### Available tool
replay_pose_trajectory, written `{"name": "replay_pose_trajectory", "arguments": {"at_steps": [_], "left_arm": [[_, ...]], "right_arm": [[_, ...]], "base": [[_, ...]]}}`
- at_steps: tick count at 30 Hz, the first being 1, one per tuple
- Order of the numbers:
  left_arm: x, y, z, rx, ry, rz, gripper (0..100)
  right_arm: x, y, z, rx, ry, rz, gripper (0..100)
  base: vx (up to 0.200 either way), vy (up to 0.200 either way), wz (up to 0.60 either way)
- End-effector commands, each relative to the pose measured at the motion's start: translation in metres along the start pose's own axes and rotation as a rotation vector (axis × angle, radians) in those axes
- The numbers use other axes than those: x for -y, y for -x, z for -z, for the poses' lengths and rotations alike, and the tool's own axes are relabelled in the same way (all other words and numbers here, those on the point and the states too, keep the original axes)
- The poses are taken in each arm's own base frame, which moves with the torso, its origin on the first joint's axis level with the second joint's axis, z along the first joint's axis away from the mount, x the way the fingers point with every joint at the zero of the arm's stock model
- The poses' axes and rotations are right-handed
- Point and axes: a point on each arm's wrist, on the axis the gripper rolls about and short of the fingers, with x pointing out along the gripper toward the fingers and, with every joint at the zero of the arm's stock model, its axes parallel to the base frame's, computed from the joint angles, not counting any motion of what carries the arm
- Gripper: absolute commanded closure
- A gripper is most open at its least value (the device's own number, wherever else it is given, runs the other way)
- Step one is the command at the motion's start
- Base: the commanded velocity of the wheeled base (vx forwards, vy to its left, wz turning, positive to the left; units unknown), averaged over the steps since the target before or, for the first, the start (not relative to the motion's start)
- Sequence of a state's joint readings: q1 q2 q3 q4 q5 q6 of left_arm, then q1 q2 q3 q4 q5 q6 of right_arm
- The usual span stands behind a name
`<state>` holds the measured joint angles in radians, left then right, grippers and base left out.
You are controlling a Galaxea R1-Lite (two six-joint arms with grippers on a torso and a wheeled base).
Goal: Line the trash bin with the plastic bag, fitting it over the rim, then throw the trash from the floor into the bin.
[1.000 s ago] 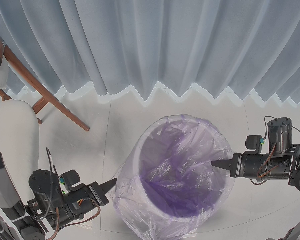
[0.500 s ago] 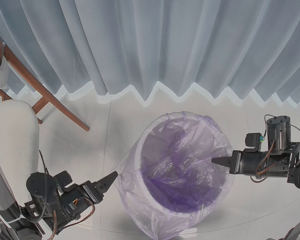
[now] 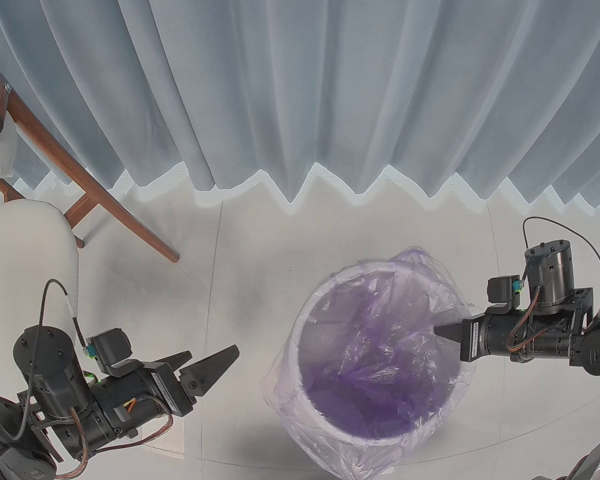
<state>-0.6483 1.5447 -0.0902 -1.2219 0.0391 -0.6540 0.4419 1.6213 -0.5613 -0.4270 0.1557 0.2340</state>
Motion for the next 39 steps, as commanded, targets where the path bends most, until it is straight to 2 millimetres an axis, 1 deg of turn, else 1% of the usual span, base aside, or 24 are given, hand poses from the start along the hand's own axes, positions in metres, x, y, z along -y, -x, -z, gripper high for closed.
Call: {"name": "replay_pose_trajectory", "arguments": {"at_steps": [1, 5, 8, 11, 18, 20, 21, 27, 33, 39], "left_arm": [[0.007, -0.011, -0.003, -0.038, -0.069, 0.05, 0], [0.003, -0.026, 0.005, -0.107, -0.154, 0.062, 0], [0.002, -0.028, 0.008, -0.132, -0.17, 0.066, 0], [-0.002, -0.036, 0.019, -0.205, -0.187, 0.064, 0], [0.0, -0.06, 0.027, -0.248, -0.192, 0.064, 0], [0.002, -0.064, 0.028, -0.25, -0.192, 0.069, 0], [0.004, -0.07, 0.028, -0.251, -0.194, 0.076, 0], [0.006, -0.081, 0.03, -0.285, -0.196, 0.061, 0], [0.011, -0.096, 0.024, -0.298, -0.194, 0.047, 0], [0.008, -0.115, 0.027, -0.3, -0.194, 0.027, 0]], "right_arm": [[0.001, -0.004, 0.003, -0.033, 0.033, 0.038, 100], [-0.001, -0.008, 0.006, -0.05, 0.071, 0.062, 100], [-0.004, -0.011, 0.008, -0.06, 0.083, 0.063, 100], [-0.011, -0.018, 0.003, -0.053, 0.102, 0.063, 100], [-0.022, -0.025, -0.006, -0.055, 0.126, 0.085, 100], [-0.023, -0.026, -0.005, -0.059, 0.128, 0.084, 100], [-0.023, -0.026, -0.005, -0.061, 0.129, 0.084, 100], [-0.027, -0.027, -0.004, -0.062, 0.14, 0.071, 100], [-0.031, -0.027, -0.002, -0.07, 0.155, 0.062, 100], [-0.031, -0.027, -0.002, -0.067, 0.176, 0.064, 100]], "base": [[0.0, 0.0, 0.0], [0.0, 0.0, 0.0], [0.0, 0.0, 0.0], [0.0, 0.0, 0.0], [0.0, 0.0, 0.0], [0.0, 0.0, 0.0], [0.0, 0.0, 0.0], [0.0, 0.0, 0.0], [0.0, 0.0, 0.0], [0.0, 0.0, 0.0]]}}
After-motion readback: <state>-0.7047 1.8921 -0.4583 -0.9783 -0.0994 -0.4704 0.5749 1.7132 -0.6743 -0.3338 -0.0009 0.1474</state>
